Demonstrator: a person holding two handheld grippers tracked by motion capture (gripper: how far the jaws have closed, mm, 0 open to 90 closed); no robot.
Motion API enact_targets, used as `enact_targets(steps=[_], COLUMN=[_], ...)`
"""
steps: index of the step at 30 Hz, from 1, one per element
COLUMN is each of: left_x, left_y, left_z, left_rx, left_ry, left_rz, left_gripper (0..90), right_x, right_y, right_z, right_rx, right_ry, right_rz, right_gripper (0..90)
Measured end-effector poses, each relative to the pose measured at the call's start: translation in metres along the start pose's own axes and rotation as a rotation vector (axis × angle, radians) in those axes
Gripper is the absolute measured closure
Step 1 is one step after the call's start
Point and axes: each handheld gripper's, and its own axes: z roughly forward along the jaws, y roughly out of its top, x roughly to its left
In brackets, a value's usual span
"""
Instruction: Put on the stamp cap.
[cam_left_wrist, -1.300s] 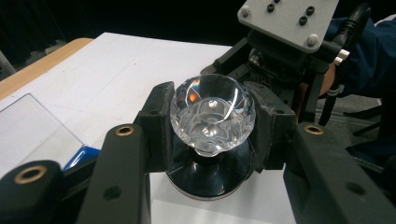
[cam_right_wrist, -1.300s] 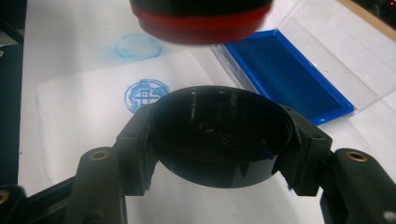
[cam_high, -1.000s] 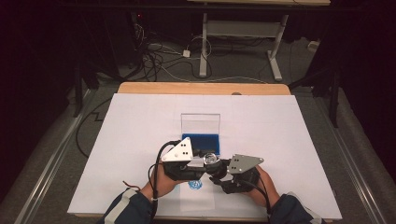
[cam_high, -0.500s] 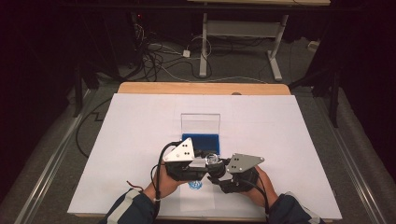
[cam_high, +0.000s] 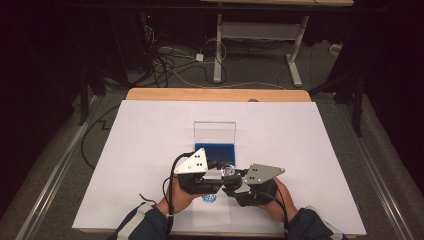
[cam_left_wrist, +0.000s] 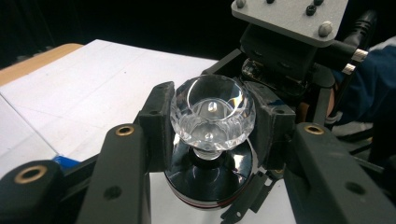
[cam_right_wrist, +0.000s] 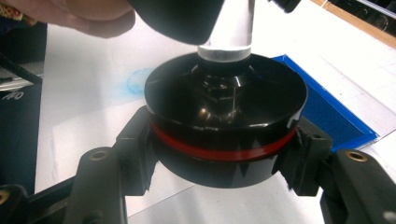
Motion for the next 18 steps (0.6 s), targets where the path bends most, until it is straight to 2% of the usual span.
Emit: enact_targets(steps=[11,18], left_x=[0.0031,0.0036], left_y=[-0.0045,-0.0056], left_z=[0.0008,0.0011], left_rx=[-0.025,-0.024], left_ry=[-0.025,-0.027], left_rz=[-0.033,-0.045], left_gripper=[54.0,54.1], right_x=[0.0014,0.0016], right_y=[-0.0002,-0.0010], right_z=[-0.0004,-0.0013], right_rx=[-0.007,-0.012], right_ry=[0.008,0.016], right_rz=[-0.002,0.023], right_gripper=[38.7,38.8])
